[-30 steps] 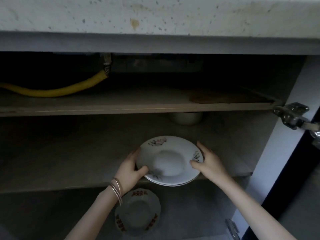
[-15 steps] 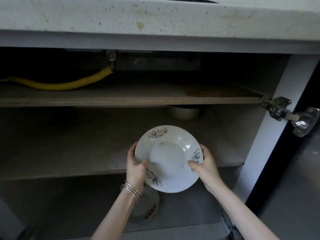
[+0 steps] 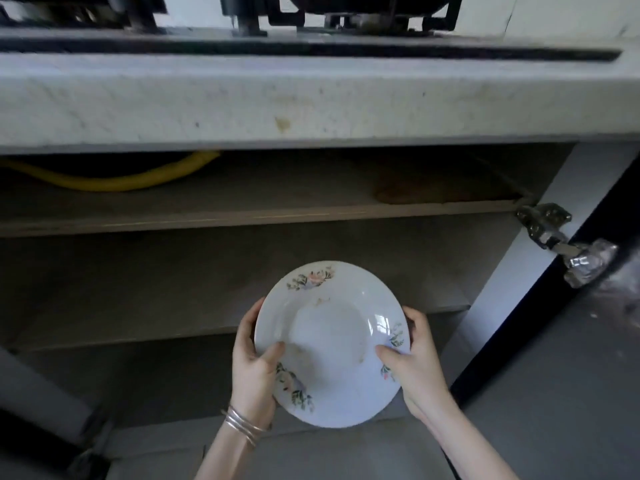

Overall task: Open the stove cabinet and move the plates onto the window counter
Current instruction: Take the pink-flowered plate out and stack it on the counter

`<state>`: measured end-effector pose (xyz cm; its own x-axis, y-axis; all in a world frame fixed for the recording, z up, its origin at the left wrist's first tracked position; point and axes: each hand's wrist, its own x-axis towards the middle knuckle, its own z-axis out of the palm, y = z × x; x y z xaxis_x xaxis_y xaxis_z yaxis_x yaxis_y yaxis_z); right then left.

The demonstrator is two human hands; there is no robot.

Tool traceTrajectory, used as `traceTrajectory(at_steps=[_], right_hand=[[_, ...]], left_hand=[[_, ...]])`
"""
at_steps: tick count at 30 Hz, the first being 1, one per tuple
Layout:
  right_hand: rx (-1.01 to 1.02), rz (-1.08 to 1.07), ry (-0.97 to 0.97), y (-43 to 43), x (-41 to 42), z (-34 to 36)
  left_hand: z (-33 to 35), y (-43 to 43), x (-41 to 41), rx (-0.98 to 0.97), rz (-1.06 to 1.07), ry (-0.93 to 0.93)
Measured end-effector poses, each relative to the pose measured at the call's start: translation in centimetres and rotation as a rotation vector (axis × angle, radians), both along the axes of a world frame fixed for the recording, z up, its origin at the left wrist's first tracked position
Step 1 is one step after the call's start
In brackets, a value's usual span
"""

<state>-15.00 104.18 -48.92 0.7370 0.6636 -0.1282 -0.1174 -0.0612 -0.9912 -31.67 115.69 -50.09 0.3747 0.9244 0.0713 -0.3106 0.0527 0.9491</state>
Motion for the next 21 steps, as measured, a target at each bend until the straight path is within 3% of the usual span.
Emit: traceTrajectory(at_steps=[8, 21], right_hand=[[-0.218, -0.003, 0.237, -6.6, -5.7, 11.2], [-0.270, 0.059, 0.223, -10.8, -10.8, 40.0]], left_hand=[[11.7, -6.0, -5.8, -0.097, 0.021, 0.177], [39.1, -12.2, -11.4, -0.270, 0.081, 0.207]])
